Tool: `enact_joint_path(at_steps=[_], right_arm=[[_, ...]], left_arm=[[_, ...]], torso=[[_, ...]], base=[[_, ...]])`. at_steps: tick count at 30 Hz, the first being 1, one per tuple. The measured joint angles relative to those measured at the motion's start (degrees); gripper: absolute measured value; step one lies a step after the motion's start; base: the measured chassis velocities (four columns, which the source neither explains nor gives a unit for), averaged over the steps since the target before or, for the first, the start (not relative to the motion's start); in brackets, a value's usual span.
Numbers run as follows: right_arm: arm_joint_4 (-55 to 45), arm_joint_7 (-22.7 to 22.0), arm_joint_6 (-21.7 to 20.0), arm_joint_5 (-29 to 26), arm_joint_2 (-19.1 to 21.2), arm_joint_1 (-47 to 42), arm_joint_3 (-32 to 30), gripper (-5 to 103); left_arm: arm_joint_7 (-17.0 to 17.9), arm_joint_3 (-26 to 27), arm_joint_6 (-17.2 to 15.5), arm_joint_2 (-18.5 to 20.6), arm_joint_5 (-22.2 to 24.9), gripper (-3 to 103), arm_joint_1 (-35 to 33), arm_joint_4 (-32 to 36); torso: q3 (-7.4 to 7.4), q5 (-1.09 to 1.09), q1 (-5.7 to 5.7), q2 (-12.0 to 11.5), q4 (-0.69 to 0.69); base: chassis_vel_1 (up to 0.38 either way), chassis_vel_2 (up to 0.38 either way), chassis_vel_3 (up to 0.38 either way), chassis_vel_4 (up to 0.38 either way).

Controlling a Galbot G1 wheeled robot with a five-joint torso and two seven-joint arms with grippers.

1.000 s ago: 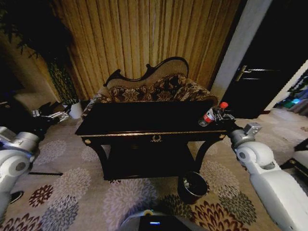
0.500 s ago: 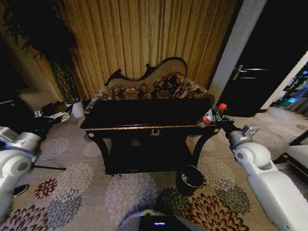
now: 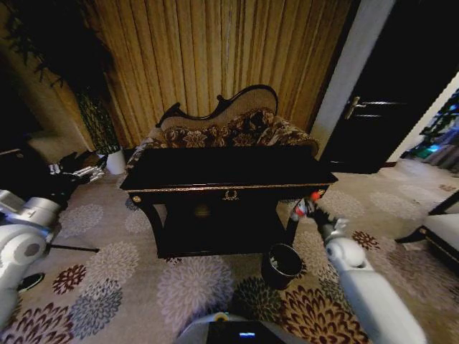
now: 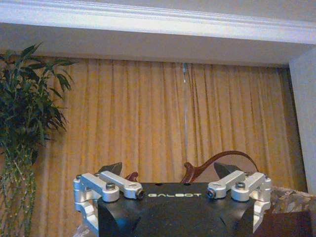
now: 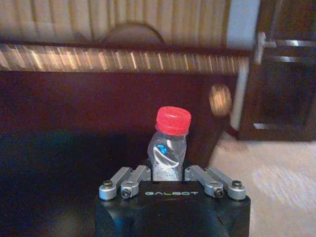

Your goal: Move to the front of the table and place the trash on the table into the trash bin.

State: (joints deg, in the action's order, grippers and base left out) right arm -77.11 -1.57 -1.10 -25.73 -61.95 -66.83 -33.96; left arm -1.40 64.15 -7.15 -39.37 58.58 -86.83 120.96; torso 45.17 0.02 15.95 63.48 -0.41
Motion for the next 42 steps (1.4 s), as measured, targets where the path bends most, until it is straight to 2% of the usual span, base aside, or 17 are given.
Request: enact_joint_path(at_steps=[6,12,22,24,26,27,29,30,31,33,34,35,36,38,39,41,42], right_arm=[[14.0,0.17,4.15,3.51,-3.78,4.51,1.83,25],[21.72,0.04,5.86,4.52,-4.98,7.83,2.47,25],[24.11,-0.08,6.76,4.77,-5.02,8.06,2.89,25],[23.94,-0.08,6.76,4.75,-5.0,7.8,2.88,22],[23.68,-0.09,6.75,4.72,-4.92,7.43,2.83,27],[23.68,-0.11,6.71,4.68,-4.91,7.25,2.66,37],[23.79,-0.13,6.7,4.62,-4.91,7.12,2.57,37],[23.87,-0.15,6.7,4.54,-4.91,6.87,2.49,42],[23.91,-0.16,6.69,4.45,-4.84,6.57,2.45,54],[23.91,-0.17,6.69,4.38,-4.77,6.4,2.35,54],[23.91,-0.18,6.7,4.33,-4.72,6.34,2.19,59],[23.91,-0.18,6.7,4.33,-4.72,6.34,2.19,59],[23.81,-0.19,6.7,4.3,-4.68,6.32,2.08,70],[23.7,-0.19,6.7,4.29,-4.66,6.32,2.02,70],[23.43,-0.21,6.7,4.28,-4.64,6.33,1.9,81],[23.28,-0.21,6.7,4.27,-4.64,6.33,1.86,81],[23.01,-0.22,6.7,4.25,-4.63,6.33,1.79,91]], left_arm=[[-0.03,0.05,0.1,-0.48,-0.17,100,-0.51,0.23],[-0.1,0.77,0.25,-0.56,-0.23,100,-1.44,0.64],[-0.29,1.61,0.46,-0.45,-0.22,100,-2.3,0.74],[-0.31,1.58,0.49,-0.47,-0.22,100,-2.3,0.79],[-0.43,1.57,0.55,-0.47,-0.22,100,-2.32,0.91],[-0.46,1.58,0.74,-0.49,-0.23,100,-2.31,0.92],[-0.48,1.58,1.02,-0.49,-0.25,100,-2.35,0.9],[-0.65,1.7,1.33,-0.5,-0.28,100,-2.58,0.68],[-1.08,2.08,1.51,-0.5,-0.31,100,-3.02,0.33],[-1.37,2.37,1.6,-0.5,-0.33,100,-3.31,0.14],[-1.5,2.52,1.65,-0.49,-0.34,100,-3.5,0.08],[-1.5,2.52,1.65,-0.49,-0.34,100,-3.5,0.08],[-1.56,2.53,1.66,-0.49,-0.35,100,-3.51,0.07],[-1.56,2.53,1.66,-0.49,-0.36,100,-3.41,0.1],[-1.56,2.4,1.66,-0.49,-0.37,100,-3.2,0.22],[-1.56,2.34,1.66,-0.48,-0.37,100,-3.12,0.28],[-1.56,2.24,1.66,-0.49,-0.38,100,-3.04,0.36]], torso=[[0.0,-0.03,0.0,0.0,0.01],[0.0,-0.03,0.0,-0.01,0.01],[0.0,-0.02,-0.01,0.0,0.01],[0.0,-0.03,0.0,0.0,0.01],[0.0,-0.02,0.0,0.0,0.0],[0.0,-0.03,0.0,0.0,0.0],[-0.01,-0.03,0.0,0.0,0.0],[0.0,-0.02,-0.01,0.0,0.01],[0.0,-0.02,0.0,0.0,0.0],[0.0,-0.02,0.0,0.0,0.0],[0.0,-0.02,-0.01,0.0,0.0],[0.0,-0.02,-0.01,0.0,0.0],[-0.01,-0.02,0.0,0.0,0.0],[0.0,-0.03,-0.01,0.0,0.01],[0.0,-0.03,-0.01,0.0,0.0],[0.0,-0.02,0.0,0.0,0.0],[0.0,-0.02,0.0,0.0,0.0]], base=[[0.0,0.0,0.0,0.0],[0.0,0.0,0.0,0.0],[0.0,0.0,0.0,0.0],[0.0,0.0,0.0,0.0],[0.0,0.0,0.0,0.0],[0.0,0.0,0.0,0.0],[0.0,0.0,0.0,0.0],[0.0,0.0,0.0,0.0],[0.0,0.0,0.0,0.0],[0.0,0.0,0.0,0.0],[0.0,0.0,0.0,0.0],[0.0,0.0,0.0,0.0],[0.0,0.0,0.0,0.0],[0.0,0.0,0.0,0.0],[0.0,0.0,0.0,0.0],[0.0,0.0,0.0,0.0],[0.0,0.0,0.0,0.0]])
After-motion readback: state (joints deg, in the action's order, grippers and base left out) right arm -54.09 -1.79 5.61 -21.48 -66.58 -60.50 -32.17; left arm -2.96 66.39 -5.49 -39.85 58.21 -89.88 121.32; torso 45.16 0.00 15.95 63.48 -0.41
